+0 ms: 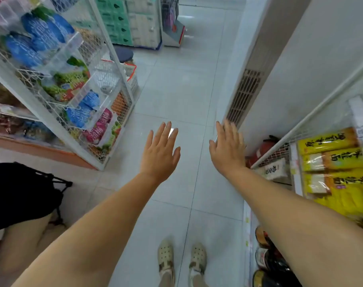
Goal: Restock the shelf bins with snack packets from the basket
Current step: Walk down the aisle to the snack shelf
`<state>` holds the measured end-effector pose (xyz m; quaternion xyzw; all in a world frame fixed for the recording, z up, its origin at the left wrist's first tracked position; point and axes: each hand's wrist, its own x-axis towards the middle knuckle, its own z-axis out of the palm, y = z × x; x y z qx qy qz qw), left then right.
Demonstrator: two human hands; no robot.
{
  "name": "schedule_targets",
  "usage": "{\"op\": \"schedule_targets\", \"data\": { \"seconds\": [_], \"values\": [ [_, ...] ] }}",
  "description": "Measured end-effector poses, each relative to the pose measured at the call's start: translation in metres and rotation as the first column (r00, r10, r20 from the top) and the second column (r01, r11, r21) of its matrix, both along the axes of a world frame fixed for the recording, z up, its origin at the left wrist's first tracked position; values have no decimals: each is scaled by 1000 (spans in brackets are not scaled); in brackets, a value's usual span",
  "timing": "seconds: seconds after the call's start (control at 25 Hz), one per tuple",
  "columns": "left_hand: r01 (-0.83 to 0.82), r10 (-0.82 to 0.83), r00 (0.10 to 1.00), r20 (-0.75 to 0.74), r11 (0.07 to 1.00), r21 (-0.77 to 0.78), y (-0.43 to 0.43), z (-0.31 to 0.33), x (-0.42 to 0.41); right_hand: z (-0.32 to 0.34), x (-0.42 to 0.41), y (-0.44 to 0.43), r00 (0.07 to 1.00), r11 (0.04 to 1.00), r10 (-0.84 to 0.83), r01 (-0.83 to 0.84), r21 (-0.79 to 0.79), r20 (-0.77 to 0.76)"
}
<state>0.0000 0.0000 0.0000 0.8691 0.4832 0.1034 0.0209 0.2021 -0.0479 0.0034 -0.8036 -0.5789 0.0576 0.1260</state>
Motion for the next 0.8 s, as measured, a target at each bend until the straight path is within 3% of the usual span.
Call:
{"op": "schedule_targets", "data": {
  "seconds": [0.28,0.8],
  "values": [
    [-51,39,994,-99,991,-126,-15,-33,1,-34,3,-12,999,985,37,-34,-172,15],
    [-183,160,977,-142,969,-166,17,-36,1,-42,26,43,996,980,89,-86,-178,6]
  ]
}}
